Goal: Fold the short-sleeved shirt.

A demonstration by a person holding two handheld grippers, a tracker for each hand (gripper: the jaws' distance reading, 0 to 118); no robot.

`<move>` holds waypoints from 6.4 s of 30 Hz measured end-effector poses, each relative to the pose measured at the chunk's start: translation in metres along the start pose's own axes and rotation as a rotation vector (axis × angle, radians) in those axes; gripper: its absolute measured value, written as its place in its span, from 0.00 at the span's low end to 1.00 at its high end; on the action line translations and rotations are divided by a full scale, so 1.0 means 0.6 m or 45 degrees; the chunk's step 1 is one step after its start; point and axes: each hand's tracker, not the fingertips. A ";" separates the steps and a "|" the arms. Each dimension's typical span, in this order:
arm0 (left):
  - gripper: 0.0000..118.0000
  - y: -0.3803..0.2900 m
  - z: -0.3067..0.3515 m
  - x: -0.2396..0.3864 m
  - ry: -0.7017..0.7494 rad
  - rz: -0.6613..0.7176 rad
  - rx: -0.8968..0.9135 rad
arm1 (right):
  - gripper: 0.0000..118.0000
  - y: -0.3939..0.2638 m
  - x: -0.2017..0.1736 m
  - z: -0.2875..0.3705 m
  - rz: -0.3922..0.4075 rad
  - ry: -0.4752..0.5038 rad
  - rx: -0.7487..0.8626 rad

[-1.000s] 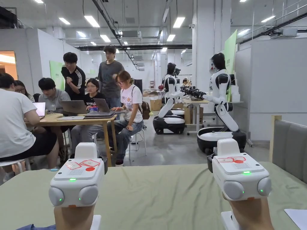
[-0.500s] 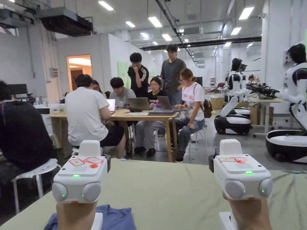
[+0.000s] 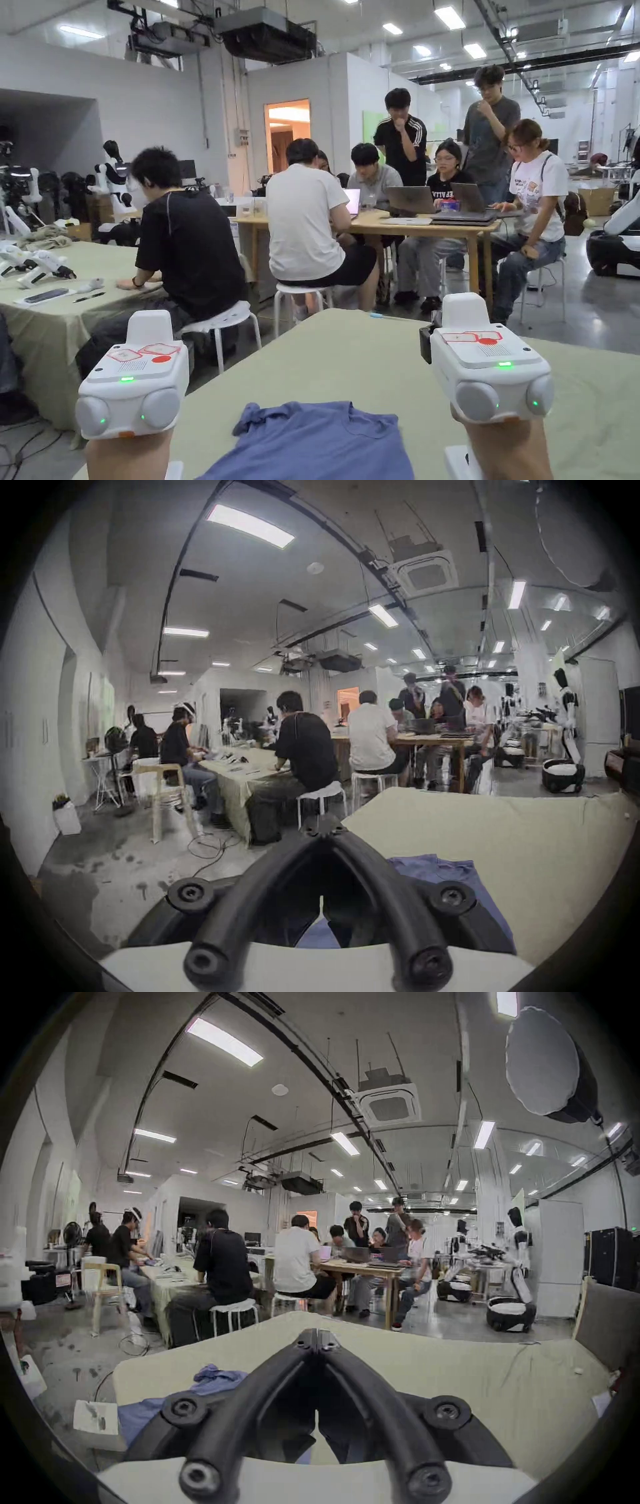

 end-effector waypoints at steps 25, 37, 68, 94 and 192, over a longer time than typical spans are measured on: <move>0.00 -0.281 -0.249 0.363 -0.617 -0.159 -1.186 | 0.00 -0.153 0.082 -0.145 0.063 -0.065 -0.206; 0.83 -0.362 -0.314 0.445 -0.696 -0.205 -1.185 | 0.00 -0.203 0.112 -0.198 0.065 -0.094 -0.273; 0.00 -0.229 -0.153 0.633 -0.970 -0.104 -0.810 | 0.00 -0.110 0.325 0.019 0.044 -0.415 -0.205; 0.00 -0.354 0.373 1.205 -1.685 -0.552 -1.004 | 0.00 -0.162 0.725 0.457 -0.005 -1.036 -0.275; 0.00 -0.276 -0.131 0.814 -0.925 -0.451 -1.158 | 0.66 -0.463 0.823 0.327 -0.496 -0.905 -0.903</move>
